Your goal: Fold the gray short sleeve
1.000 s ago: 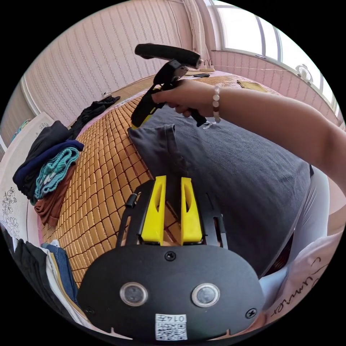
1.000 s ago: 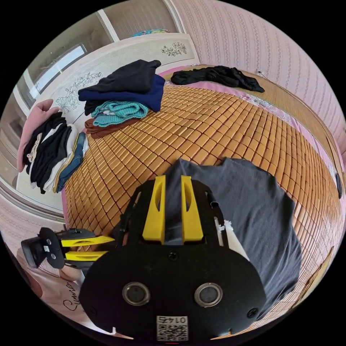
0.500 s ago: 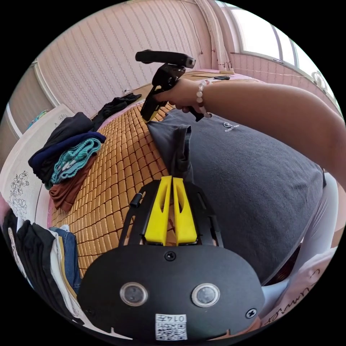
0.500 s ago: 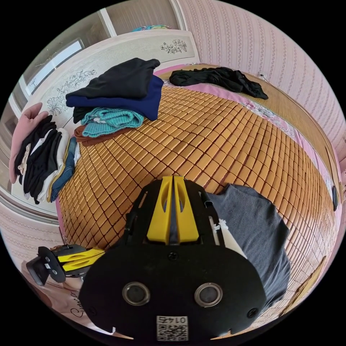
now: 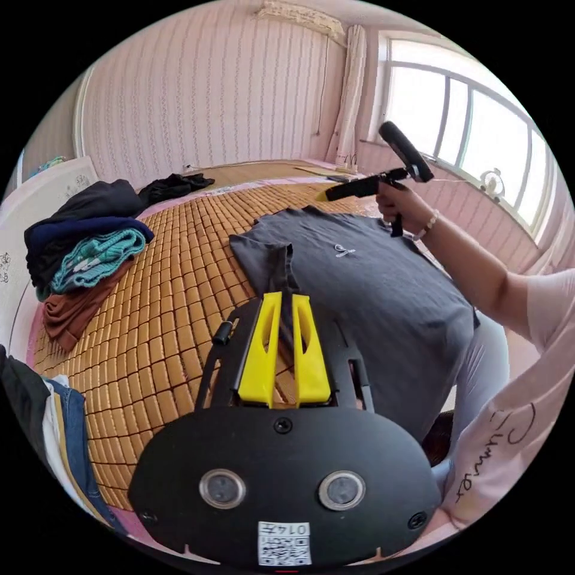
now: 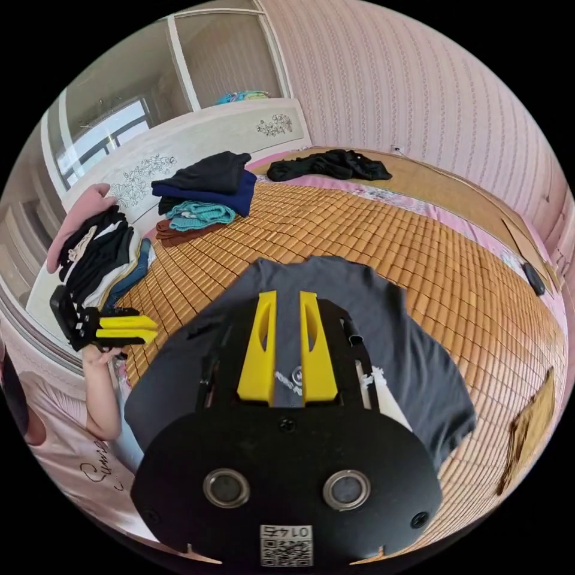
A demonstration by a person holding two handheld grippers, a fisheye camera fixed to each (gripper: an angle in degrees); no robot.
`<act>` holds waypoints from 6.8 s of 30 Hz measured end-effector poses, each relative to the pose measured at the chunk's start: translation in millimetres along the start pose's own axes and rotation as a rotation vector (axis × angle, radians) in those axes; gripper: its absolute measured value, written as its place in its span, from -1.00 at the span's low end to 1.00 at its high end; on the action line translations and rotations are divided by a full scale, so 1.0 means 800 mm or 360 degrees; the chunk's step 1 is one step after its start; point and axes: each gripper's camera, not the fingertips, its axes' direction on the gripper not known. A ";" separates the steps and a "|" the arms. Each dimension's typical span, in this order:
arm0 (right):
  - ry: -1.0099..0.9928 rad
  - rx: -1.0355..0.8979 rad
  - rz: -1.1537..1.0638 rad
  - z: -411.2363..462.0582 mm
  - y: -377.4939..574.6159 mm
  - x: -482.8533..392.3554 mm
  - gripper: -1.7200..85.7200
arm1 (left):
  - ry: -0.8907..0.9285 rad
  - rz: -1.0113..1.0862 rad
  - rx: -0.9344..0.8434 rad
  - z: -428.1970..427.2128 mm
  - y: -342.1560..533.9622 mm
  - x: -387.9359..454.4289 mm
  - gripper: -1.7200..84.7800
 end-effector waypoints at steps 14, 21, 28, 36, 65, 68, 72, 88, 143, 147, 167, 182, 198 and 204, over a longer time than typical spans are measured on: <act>0.0348 -0.0049 0.0578 -0.206 0.260 0.158 -0.77 | 0.0311 0.0303 0.0109 0.076 -0.104 0.132 -0.91; 0.0344 -0.0100 0.0628 -0.217 0.264 0.175 -0.82 | 0.0397 0.0535 -0.0149 0.255 -0.261 0.261 -0.85; 0.0122 -0.0097 0.0629 -0.251 0.267 0.188 -0.90 | 0.0285 0.0480 -0.0420 0.412 -0.330 0.333 -0.79; 0.0105 -0.0071 0.0649 -0.290 0.273 0.196 -0.92 | 0.0153 0.0503 -0.0608 0.483 -0.331 0.332 -0.97; -0.0269 -0.0322 0.0112 -0.326 0.239 0.116 -0.97 | 0.0080 0.0317 -0.0657 0.469 -0.258 0.212 -0.89; -0.0335 -0.0389 0.0092 -0.326 0.238 0.116 -0.98 | 0.0048 0.0349 -0.0642 0.459 -0.257 0.202 -0.89; -0.0326 -0.0473 0.0082 -0.320 0.237 0.113 -0.98 | 0.0027 0.0358 -0.0809 0.473 -0.256 0.189 -0.84; 0.0084 -0.0198 0.0291 -0.320 0.215 0.109 -0.93 | 0.0166 0.0185 -0.0590 0.514 -0.364 0.179 -0.78; 0.0040 -0.0207 0.0253 -0.172 -0.004 0.207 -0.94 | 0.0050 -0.0332 -0.0389 0.198 -0.253 -0.198 -0.98; 0.0031 -0.0046 0.0339 -0.216 -0.011 0.221 -0.95 | -0.0019 -0.0354 -0.0240 0.156 -0.270 -0.204 -0.98; -0.0165 0.0234 0.0200 -0.417 0.111 0.128 -0.95 | 0.0080 -0.0119 0.0072 -0.095 -0.197 -0.088 -0.98; 0.0160 -0.0198 0.0328 -0.396 0.354 0.040 -0.93 | -0.0186 -0.0229 -0.0335 -0.153 0.027 0.037 -0.97; -0.0261 -0.0295 0.0202 -0.255 0.276 -0.014 -0.93 | 0.0307 -0.0155 -0.0481 -0.038 -0.048 0.108 -0.96; -0.0522 -0.0084 0.0069 -0.317 0.329 -0.017 -0.95 | 0.0587 -0.0088 -0.0235 -0.120 0.003 0.127 -0.98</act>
